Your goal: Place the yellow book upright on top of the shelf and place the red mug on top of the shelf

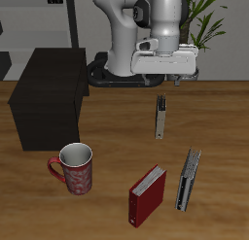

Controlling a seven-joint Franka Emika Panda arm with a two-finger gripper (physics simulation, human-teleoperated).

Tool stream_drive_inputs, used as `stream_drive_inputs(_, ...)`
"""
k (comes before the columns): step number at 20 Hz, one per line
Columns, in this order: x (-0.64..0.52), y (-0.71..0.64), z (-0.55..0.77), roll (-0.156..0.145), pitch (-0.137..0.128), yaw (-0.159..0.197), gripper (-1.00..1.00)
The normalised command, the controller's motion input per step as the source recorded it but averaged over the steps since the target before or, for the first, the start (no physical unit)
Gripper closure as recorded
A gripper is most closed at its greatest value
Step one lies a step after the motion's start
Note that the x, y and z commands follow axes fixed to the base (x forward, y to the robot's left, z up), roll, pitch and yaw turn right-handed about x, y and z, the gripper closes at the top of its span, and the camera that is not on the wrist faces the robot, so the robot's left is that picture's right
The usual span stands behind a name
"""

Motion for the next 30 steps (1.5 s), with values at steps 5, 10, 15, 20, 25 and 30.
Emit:
stream_drive_inputs(5, 0.02, 0.01, -0.17, 0.010, -0.050, 0.025, -1.00)
stream_drive_inputs(10, 0.10, -0.06, -0.12, 0.011, 0.019, 0.007, -1.00)
stream_drive_inputs(15, 0.01, -0.03, -0.13, -0.009, 0.007, -0.013, -1.00)
stream_drive_inputs(20, -0.02, 0.02, -0.19, 0.021, 0.013, -0.003, -1.00)
stream_drive_inputs(25, 0.05, 0.03, -0.36, -0.013, 0.003, 0.024, -1.00)
stream_drive_inputs(30, 0.06, 0.06, -0.19, 0.004, 0.018, 0.017, -1.00)
